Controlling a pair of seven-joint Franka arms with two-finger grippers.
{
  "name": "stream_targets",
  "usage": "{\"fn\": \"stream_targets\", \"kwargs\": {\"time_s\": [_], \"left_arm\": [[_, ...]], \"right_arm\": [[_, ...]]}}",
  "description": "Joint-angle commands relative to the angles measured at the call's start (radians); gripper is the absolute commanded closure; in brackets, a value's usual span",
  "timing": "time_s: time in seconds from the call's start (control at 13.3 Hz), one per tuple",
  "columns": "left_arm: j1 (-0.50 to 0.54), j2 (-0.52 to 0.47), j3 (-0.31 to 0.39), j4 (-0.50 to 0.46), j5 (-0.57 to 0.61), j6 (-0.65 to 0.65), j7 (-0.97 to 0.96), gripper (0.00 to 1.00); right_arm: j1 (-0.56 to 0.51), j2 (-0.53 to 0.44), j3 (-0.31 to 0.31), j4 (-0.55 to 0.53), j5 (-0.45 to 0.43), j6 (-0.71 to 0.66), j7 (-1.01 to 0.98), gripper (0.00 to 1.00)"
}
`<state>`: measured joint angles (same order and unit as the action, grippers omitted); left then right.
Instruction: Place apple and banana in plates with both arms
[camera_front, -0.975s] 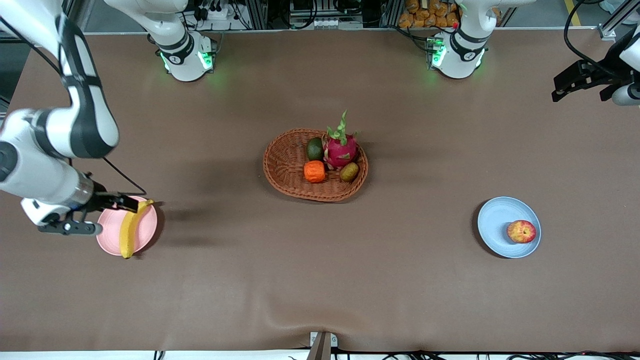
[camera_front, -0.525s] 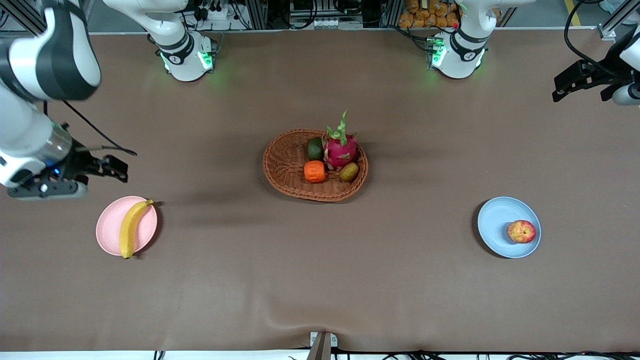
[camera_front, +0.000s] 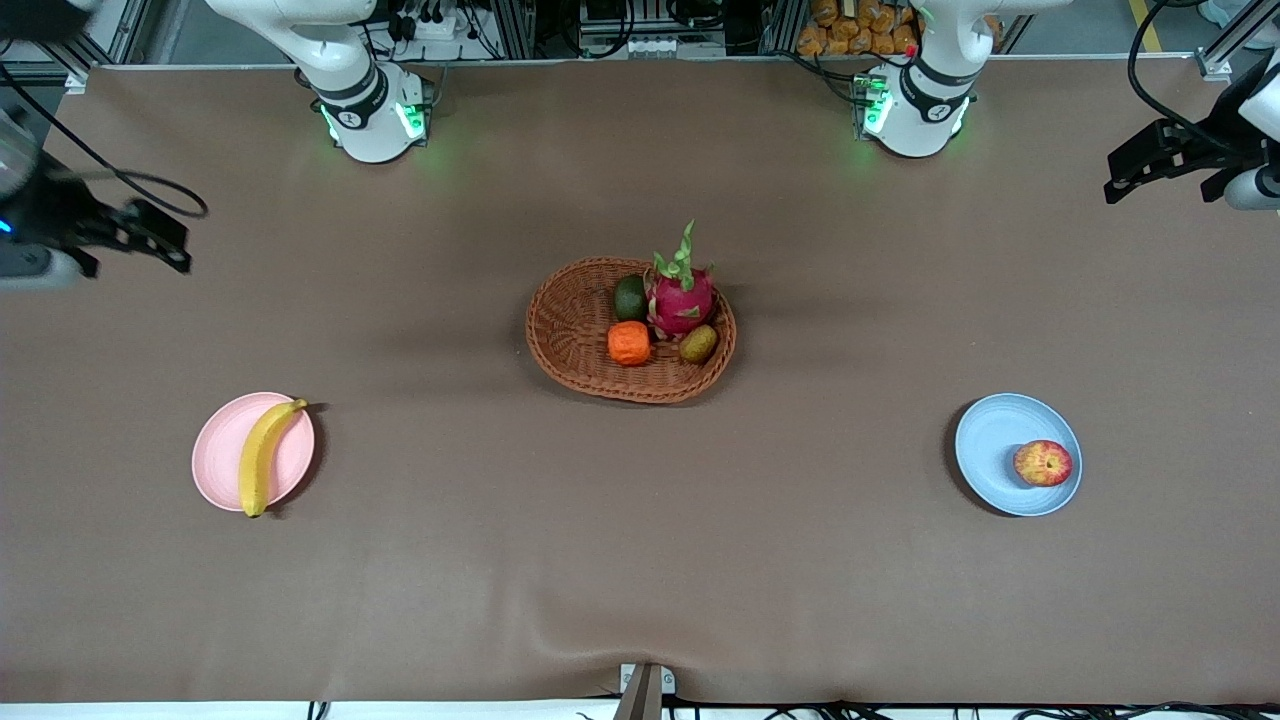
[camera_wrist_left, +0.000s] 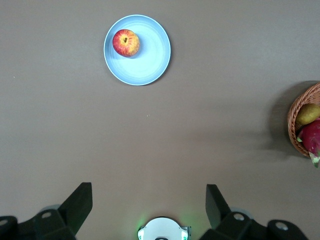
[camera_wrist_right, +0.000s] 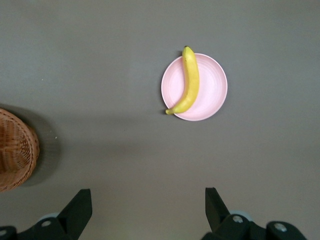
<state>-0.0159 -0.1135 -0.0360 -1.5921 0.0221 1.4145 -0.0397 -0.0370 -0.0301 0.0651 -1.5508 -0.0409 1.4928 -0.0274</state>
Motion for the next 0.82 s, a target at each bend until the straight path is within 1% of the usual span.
{"fn": "stream_targets", "kwargs": {"time_s": [0.0,0.22,0.3,0.53,0.75], "left_arm": [[-0.009,0.009,0.001,0.035,0.022,-0.008,-0.012,0.00],[-0.006,0.021,0.001,0.049,0.022,-0.009,-0.009,0.00],[-0.010,0.023,0.001,0.049,0.021,-0.009,-0.015,0.00],[-0.010,0.023,0.001,0.049,0.015,-0.008,-0.095,0.00],[-0.013,0.023,-0.001,0.054,0.010,-0.008,-0.109,0.00]], "right_arm": [[0.005,0.016,-0.037,0.060,0.018,-0.060,-0.006,0.00],[0.012,0.022,-0.042,0.054,0.027,-0.059,0.081,0.00],[0.014,0.022,-0.044,0.051,0.044,-0.059,0.090,0.00],[0.012,0.025,-0.042,0.051,0.047,-0.052,0.089,0.00],[0.011,0.026,-0.042,0.052,0.047,-0.052,0.081,0.00]]}}
